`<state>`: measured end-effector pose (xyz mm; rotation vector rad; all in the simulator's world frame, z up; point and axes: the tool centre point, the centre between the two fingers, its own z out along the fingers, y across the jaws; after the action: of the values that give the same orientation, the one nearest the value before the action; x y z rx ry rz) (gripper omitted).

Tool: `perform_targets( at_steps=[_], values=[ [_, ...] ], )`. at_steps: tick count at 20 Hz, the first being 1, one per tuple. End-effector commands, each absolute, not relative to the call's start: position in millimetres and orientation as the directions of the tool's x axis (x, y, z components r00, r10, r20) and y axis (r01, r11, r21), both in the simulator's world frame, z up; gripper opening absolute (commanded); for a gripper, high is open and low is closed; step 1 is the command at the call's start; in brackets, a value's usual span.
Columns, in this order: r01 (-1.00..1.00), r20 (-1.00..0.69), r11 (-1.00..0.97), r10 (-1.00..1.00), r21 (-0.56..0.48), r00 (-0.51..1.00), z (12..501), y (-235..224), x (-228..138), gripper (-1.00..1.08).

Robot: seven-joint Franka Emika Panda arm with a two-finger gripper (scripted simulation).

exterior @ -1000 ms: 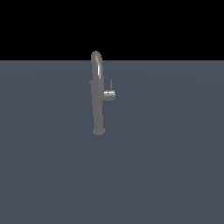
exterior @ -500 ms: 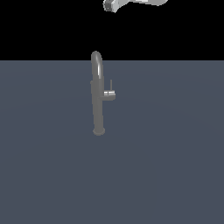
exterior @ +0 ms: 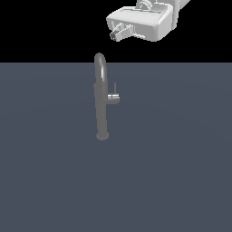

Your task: Turn on the faucet by rotating a designated handle.

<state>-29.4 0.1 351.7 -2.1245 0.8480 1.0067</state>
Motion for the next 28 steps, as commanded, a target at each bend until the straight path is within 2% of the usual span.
perform_targets(
  at_steps=[1, 16, 28],
  values=[
    [-0.801, -0.859, -0.545, -0.26, -0.247, 0.442, 337, -1, -18, -1.0],
    [-0.965, -0.992, -0.254, -0.081, -0.07, 0.093, 243, 3, 30, -1.0],
    [-0.986, -1.0, -0.167, -0.001, 0.011, -0.011, 211, 9, 38, -1.0]
  ],
)
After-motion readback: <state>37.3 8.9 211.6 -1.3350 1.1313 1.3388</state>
